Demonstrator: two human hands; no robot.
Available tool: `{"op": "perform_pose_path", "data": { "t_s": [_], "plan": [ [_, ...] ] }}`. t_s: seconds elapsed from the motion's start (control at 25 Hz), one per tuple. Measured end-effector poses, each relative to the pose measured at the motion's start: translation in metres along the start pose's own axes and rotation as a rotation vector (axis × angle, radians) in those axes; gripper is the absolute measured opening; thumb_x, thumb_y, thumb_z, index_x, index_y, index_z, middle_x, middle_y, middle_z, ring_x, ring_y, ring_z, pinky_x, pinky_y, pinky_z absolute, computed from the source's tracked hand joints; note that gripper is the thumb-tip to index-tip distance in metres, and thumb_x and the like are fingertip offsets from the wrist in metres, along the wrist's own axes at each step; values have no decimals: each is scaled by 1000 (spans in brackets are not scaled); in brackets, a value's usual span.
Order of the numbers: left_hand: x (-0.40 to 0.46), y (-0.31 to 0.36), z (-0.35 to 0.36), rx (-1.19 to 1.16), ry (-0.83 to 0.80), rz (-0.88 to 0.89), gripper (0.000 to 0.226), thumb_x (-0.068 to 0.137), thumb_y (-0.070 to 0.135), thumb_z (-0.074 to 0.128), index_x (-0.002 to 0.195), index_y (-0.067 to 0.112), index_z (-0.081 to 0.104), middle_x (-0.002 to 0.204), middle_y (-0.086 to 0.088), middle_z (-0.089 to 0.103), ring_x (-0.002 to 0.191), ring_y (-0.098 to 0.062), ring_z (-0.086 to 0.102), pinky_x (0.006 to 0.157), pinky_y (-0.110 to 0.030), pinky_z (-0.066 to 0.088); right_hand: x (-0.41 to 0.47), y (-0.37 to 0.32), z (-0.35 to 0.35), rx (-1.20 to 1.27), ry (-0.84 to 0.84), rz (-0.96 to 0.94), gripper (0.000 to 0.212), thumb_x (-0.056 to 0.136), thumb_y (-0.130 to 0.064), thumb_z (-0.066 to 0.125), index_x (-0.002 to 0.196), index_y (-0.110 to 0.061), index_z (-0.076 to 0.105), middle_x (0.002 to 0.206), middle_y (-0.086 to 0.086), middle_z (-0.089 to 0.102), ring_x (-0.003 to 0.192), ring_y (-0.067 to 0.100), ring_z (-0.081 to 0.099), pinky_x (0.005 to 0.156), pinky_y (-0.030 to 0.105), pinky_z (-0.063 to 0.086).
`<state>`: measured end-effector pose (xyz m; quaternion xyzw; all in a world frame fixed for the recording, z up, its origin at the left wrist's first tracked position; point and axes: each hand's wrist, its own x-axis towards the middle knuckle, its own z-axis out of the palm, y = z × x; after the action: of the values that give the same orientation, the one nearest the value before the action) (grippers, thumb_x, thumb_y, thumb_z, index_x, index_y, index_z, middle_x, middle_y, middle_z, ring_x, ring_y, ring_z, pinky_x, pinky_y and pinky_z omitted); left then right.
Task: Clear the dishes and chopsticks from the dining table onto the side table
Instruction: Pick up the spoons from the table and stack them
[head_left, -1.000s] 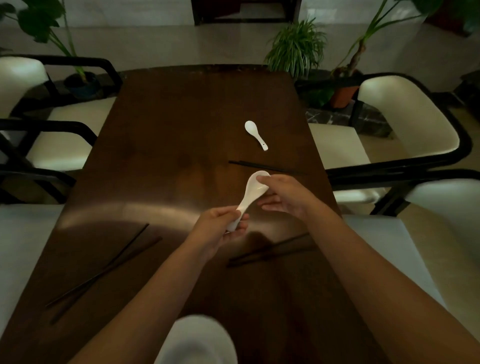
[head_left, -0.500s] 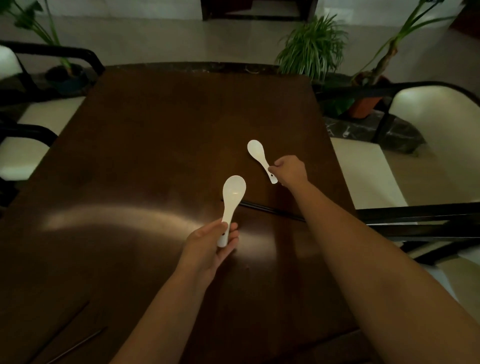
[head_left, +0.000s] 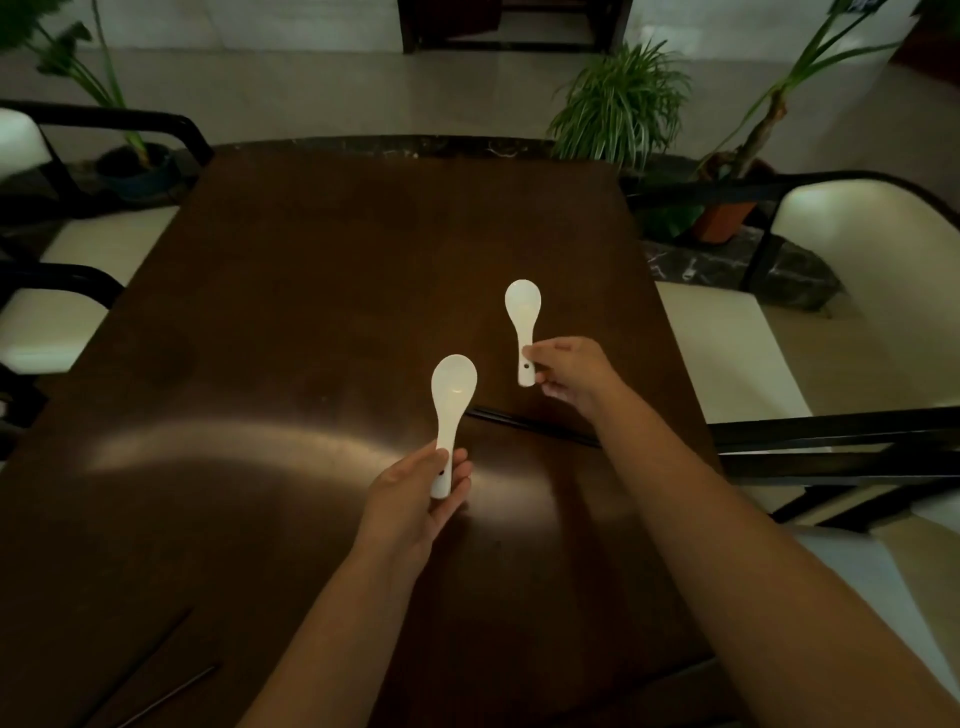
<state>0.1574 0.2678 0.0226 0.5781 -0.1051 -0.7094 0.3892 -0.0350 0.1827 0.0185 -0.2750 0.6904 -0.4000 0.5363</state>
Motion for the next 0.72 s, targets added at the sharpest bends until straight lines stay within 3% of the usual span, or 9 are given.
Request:
{"op": "perform_pose_path", "data": {
  "t_s": [0.08,0.2,0.32,0.44,0.56,0.64,0.72],
  "plan": [
    [-16,1,4,13,3,20,14,90,6,54,102,6,62,91,-13,68,86,-21,66,69,-33,56,-50,0,0,173,-109,7,3,82,-14,66,84,-11,65,71,3,68,52,6,58,50,18,49],
    [-44,-3,10,63,-51,79,16,90,7,54,103,6,63,92,-13,70,87,-21,68,68,-33,56,-121,6,-1,150,-197,-47,7,83,-19,66,87,-14,68,63,-4,71,49,3,59,48,15,49],
    [-79,-11,11,117,-152,129,23,90,10,53,110,4,65,103,-16,69,96,-27,66,72,-34,58,-178,14,1,17,-146,-107,5,82,-20,66,84,-17,69,62,-6,69,46,1,57,47,14,47],
    [-116,-14,4,154,-212,168,25,90,12,55,112,7,64,106,-13,69,98,-26,66,75,-35,59,-220,18,7,48,-41,-113,4,81,-19,67,78,-17,69,63,-5,67,46,1,55,44,14,44],
    [-147,-16,-6,182,-253,213,26,90,12,54,115,8,62,108,-13,69,98,-25,66,74,-32,58,-250,20,11,67,10,-130,9,82,-20,66,74,-16,68,63,-1,66,59,10,58,54,21,48],
    [-163,-16,-15,185,-282,236,27,90,12,53,116,6,62,107,-13,69,92,-22,68,69,-28,58,-268,20,15,26,-21,-148,13,80,-24,68,69,-18,68,62,-2,67,64,12,59,62,26,48],
    [-179,-15,-27,160,-290,221,25,91,12,53,113,7,63,99,-11,70,80,-17,68,61,-24,57,-281,18,17,-77,-55,-158,17,78,-30,70,64,-22,65,63,-6,67,65,9,59,59,23,44]
  ]
}}
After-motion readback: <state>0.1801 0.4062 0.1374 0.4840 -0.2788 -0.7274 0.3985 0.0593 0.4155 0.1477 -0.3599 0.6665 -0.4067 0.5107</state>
